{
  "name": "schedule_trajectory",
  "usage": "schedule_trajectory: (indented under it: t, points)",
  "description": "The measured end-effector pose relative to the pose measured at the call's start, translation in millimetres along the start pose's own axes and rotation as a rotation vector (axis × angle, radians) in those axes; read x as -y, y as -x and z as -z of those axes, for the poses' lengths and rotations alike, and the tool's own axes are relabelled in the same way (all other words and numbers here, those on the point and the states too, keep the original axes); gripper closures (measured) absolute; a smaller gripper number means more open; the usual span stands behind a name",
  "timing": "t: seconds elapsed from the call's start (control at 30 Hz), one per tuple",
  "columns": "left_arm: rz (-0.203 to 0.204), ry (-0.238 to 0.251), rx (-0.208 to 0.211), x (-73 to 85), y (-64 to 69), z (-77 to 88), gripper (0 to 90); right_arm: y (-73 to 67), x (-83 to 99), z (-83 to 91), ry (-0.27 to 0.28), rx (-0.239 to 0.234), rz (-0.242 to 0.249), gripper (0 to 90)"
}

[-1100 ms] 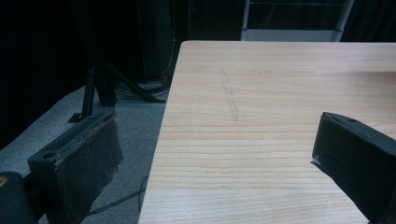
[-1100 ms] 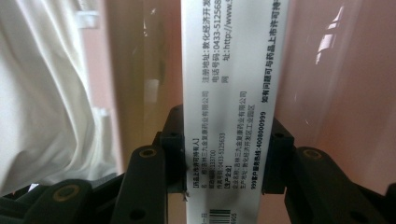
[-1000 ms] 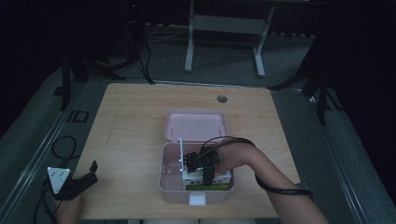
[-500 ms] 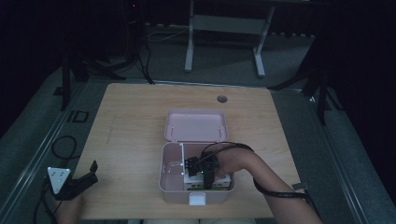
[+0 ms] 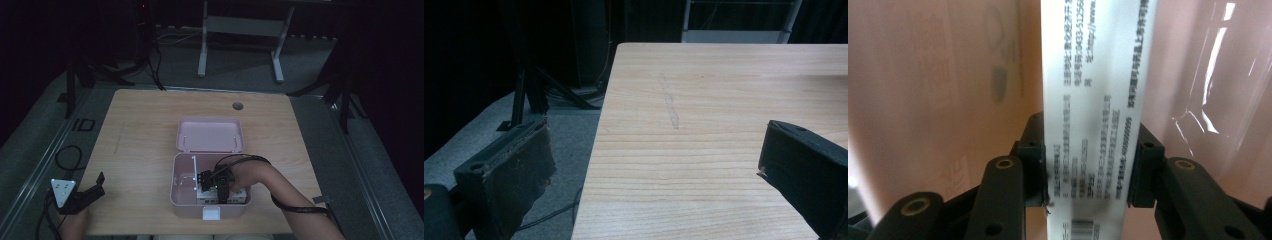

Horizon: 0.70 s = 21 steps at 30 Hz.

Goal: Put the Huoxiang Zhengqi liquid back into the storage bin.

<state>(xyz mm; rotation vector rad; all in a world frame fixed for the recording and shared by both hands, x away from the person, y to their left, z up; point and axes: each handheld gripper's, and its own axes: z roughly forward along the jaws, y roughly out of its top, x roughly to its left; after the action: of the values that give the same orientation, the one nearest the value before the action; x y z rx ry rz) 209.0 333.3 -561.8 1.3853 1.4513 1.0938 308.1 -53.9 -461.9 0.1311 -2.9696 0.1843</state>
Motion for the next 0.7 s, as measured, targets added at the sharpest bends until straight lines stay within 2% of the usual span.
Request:
schedule_trajectory:
  t: [0.4,0.6,0.7]
  points:
    - [0.000,-0.003,-0.001,-0.1,0.0,-0.3,1.7,-2.0,11.6,23.6,0.010,-0.016,-0.024,48.8]
    - [0.001,-0.004,-0.001,-0.2,0.2,-0.5,1.7,-3.6,16.9,37.8,0.039,0.008,-0.021,46.1]
    - [0.000,-0.005,-0.001,-0.2,0.1,-0.5,1.7,-3.9,20.6,45.3,0.063,0.025,-0.029,41.2]
